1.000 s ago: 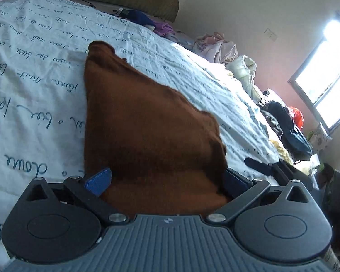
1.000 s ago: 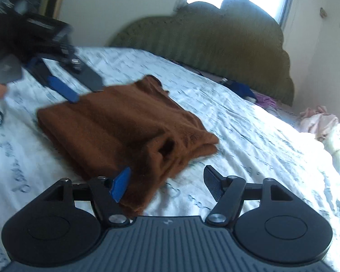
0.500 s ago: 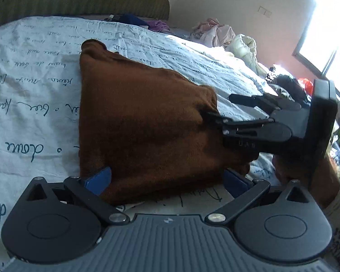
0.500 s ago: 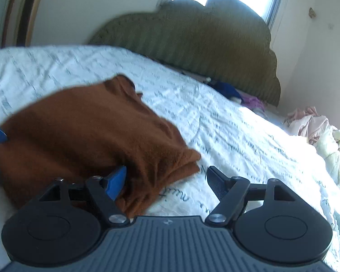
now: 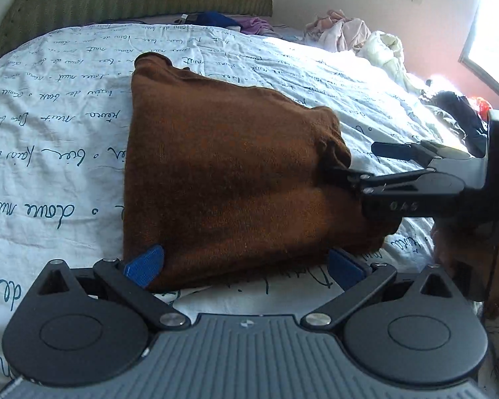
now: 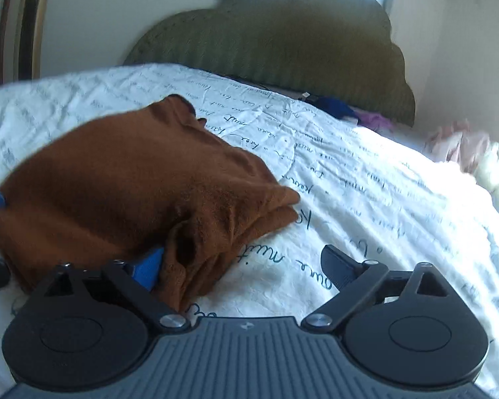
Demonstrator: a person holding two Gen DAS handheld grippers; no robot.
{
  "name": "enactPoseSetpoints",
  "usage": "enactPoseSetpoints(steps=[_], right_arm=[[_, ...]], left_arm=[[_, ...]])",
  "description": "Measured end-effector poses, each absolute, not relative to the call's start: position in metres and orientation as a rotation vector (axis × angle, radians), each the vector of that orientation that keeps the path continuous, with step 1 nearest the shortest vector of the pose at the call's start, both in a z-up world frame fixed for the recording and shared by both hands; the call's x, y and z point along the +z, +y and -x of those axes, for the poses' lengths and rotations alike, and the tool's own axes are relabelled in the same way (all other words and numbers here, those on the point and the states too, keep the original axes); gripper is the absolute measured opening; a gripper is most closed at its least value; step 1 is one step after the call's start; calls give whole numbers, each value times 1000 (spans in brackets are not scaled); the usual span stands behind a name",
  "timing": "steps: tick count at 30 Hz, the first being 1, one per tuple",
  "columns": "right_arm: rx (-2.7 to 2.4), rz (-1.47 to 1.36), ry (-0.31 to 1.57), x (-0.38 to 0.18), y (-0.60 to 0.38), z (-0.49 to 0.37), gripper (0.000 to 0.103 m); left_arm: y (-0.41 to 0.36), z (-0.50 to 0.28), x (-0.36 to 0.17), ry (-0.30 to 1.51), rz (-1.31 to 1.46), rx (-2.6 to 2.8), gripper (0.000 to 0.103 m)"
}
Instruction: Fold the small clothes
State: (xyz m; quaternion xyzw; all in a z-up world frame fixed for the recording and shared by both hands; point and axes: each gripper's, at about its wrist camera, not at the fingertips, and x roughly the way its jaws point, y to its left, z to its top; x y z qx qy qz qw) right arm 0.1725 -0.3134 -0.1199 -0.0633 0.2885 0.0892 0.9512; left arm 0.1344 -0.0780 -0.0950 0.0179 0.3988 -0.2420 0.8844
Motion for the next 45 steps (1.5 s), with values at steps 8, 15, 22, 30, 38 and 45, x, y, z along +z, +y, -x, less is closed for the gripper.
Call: enactPoseSetpoints(steps=[8,15,22,30,38,45], right_arm=[[333,-30,481,-80,-308,-191,98],[491,-44,659,-96,-296,-245,99],[333,-115,748,-110,-331,-231,103],[393,-189,688,-89,-320,-181,103],[219,-123,766,-108,-323,-158,103],[245,-97,659,-84,-305,-133,103]], left_arm=[[-80,-143,-82,891,12,-428,103],[-82,-149,-76,883,-16,-370,103],[-80,-154,-84,904,-40,-317,103],[-77,-149,-94,908,-52,-299,103],[-74,-138,-92,890,-65,-291,103],[-77,-124,-88,867,-86,-308,103]])
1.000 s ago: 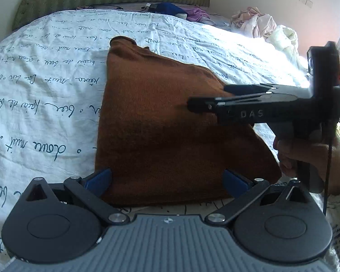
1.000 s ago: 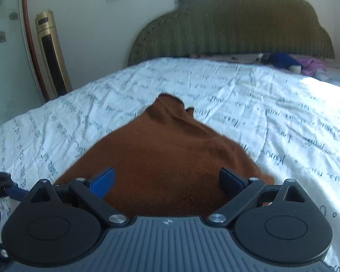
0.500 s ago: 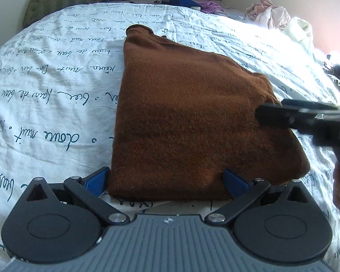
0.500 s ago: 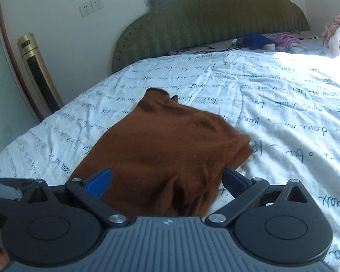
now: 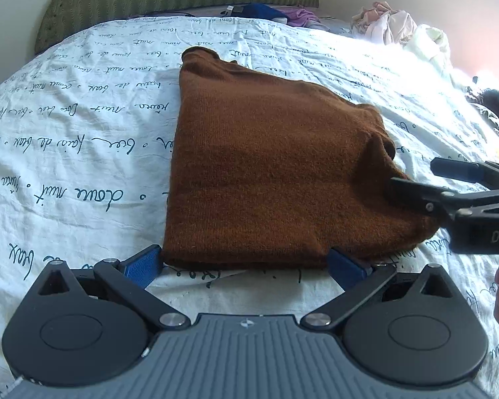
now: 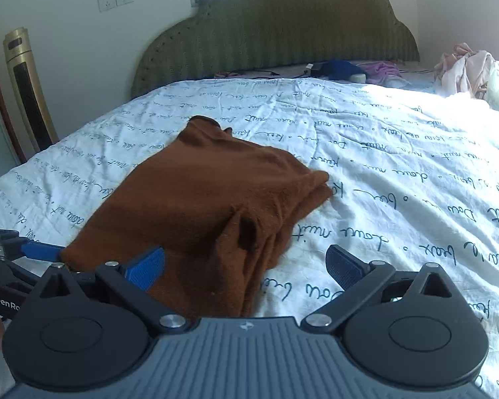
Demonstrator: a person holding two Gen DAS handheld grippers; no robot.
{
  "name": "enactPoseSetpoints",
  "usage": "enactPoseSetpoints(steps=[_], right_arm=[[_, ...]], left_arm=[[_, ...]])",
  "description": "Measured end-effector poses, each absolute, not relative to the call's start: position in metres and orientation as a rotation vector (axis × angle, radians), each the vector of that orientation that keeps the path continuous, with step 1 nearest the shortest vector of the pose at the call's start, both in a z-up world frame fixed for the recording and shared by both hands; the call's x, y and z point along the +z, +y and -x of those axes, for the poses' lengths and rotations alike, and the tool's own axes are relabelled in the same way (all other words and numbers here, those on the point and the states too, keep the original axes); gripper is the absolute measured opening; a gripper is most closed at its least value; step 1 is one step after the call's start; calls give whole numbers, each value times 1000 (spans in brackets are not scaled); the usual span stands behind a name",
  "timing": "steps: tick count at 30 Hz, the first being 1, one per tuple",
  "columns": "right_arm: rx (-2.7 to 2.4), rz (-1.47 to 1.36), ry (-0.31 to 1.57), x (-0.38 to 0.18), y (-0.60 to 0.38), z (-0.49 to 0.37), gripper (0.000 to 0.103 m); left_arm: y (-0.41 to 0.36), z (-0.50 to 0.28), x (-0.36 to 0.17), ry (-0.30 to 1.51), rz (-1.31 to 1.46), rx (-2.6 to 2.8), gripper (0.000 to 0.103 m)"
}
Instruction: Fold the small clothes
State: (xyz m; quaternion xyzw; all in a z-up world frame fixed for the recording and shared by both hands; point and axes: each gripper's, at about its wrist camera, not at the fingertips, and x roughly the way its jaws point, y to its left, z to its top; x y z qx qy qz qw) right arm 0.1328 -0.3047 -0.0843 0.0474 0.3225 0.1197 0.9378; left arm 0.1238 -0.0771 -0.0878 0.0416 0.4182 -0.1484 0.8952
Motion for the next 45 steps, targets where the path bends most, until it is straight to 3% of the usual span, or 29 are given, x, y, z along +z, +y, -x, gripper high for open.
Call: enactPoseSetpoints(steps=[4,7,13,19,45], right_arm=[[152,19,770,-117,-295,-148,103],[172,-177,752,-115,-315,-133,103],[117,-182,745,-107,-281,-68,103],[48,-139,730,-125,-241,-35,103],[-7,-76,742,-131,-231,-52,103]], left_arm=[[-77,-118,-95,886,-111,-293,103],[-66,-107,-92,881,-126,-294,103],[-43,-93,-103,892,-148,-258,103],[-46,-93,-110,790,-144,-235,103],[-58,-98,-114,760,-140,-193,103]])
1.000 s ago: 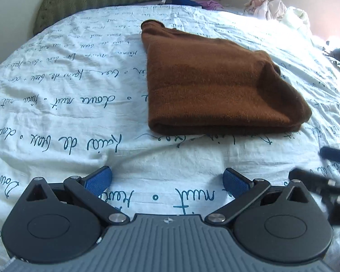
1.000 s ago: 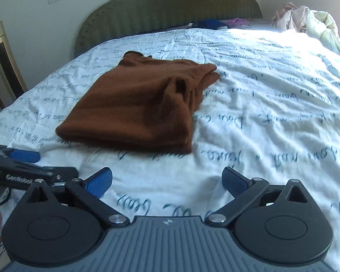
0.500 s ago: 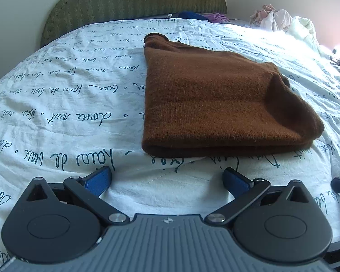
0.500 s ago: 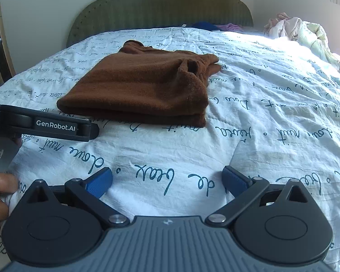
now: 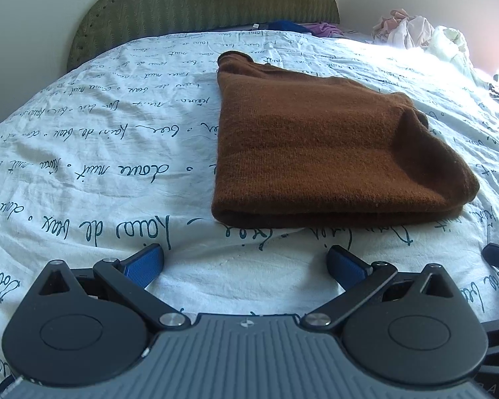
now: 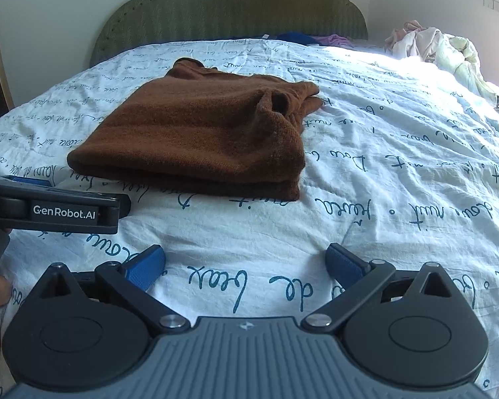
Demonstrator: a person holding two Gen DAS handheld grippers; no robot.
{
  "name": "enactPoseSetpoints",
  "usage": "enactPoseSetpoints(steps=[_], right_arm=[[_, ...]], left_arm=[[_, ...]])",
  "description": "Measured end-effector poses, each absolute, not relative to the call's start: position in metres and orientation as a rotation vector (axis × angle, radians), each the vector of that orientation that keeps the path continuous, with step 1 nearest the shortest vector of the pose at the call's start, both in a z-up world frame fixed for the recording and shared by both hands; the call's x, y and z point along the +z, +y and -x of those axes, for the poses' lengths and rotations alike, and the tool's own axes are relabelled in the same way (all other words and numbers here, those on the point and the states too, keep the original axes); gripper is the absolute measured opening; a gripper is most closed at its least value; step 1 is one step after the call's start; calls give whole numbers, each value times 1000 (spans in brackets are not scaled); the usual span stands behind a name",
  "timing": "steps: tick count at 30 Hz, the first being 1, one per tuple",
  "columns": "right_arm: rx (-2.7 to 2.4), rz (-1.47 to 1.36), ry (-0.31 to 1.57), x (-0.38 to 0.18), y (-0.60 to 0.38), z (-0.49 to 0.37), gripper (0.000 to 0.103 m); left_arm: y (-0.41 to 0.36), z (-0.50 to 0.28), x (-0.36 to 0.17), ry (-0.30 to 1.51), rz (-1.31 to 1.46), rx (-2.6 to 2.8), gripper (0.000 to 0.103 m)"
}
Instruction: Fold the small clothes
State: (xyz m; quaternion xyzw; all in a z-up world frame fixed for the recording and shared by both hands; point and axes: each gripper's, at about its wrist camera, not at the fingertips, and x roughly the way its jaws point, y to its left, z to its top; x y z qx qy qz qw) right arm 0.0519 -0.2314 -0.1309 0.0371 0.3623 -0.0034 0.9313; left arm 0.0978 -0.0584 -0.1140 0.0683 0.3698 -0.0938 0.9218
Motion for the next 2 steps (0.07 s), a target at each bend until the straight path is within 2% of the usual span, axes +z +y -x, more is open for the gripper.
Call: enactPoseSetpoints(steps=[2], right_arm=[[-3,-75,746,-131,-232,-55,103]], left_arm=[[-59,-97,-114,758,-143,-193,103]])
